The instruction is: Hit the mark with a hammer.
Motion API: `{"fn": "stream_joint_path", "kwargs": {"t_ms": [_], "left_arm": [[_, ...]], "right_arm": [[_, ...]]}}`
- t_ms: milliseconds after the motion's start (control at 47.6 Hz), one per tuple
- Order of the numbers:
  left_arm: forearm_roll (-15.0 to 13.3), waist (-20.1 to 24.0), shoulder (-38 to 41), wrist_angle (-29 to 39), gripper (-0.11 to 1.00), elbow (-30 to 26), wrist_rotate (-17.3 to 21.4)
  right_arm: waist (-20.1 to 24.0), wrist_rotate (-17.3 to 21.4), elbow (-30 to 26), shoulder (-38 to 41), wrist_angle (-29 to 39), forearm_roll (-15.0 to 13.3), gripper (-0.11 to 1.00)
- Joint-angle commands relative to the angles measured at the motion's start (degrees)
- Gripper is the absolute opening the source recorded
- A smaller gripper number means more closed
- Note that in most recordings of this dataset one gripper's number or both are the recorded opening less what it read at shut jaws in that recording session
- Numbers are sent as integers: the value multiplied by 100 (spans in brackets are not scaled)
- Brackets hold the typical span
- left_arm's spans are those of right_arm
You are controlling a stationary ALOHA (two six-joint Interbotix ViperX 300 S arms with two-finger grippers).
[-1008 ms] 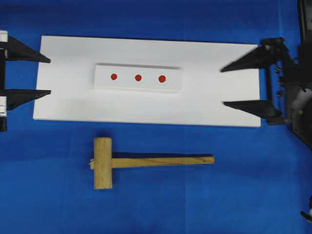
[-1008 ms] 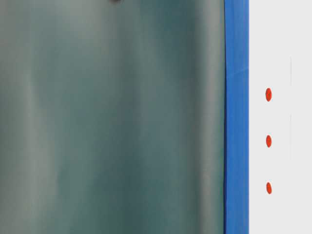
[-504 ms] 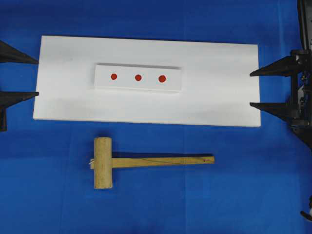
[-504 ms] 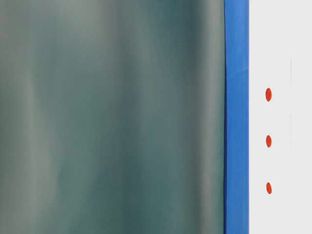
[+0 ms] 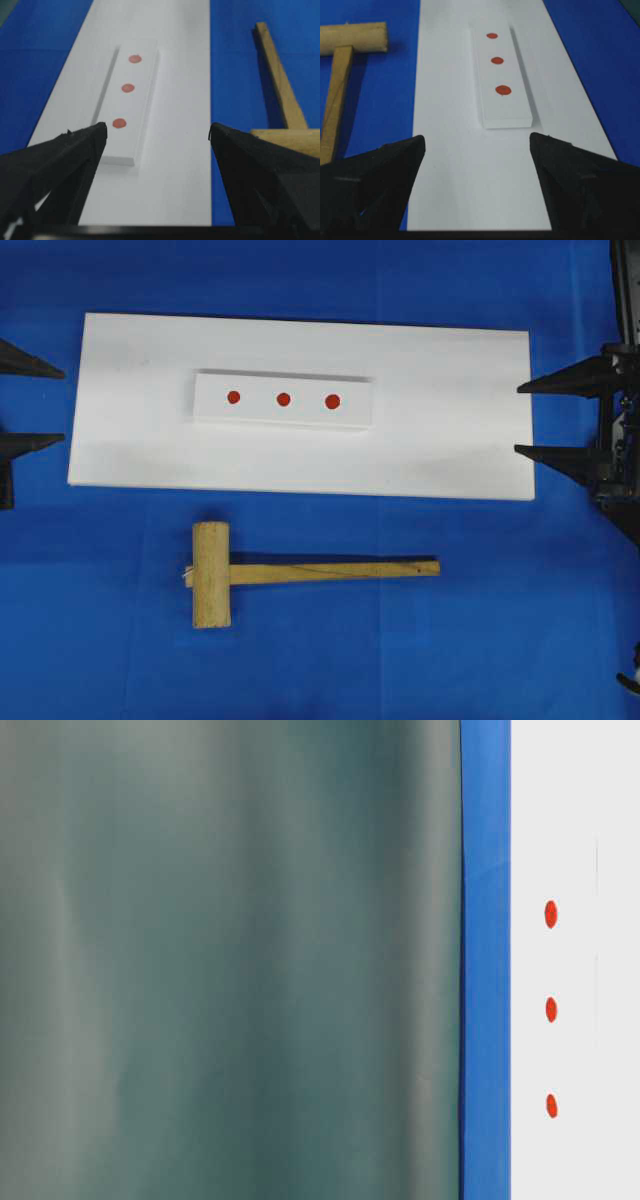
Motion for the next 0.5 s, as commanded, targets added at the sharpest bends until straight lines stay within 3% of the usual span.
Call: {"fn": "stream_joint_path", "kwargs": {"t_ms": [0, 483], "left_arm": [[18, -62, 44, -26, 81, -62, 0], [18, -114, 44, -18, 81, -62, 9]], "right_arm": [[26, 9, -53, 88, -44, 18, 75], [18, 18, -53, 88, -70, 9, 75]]}}
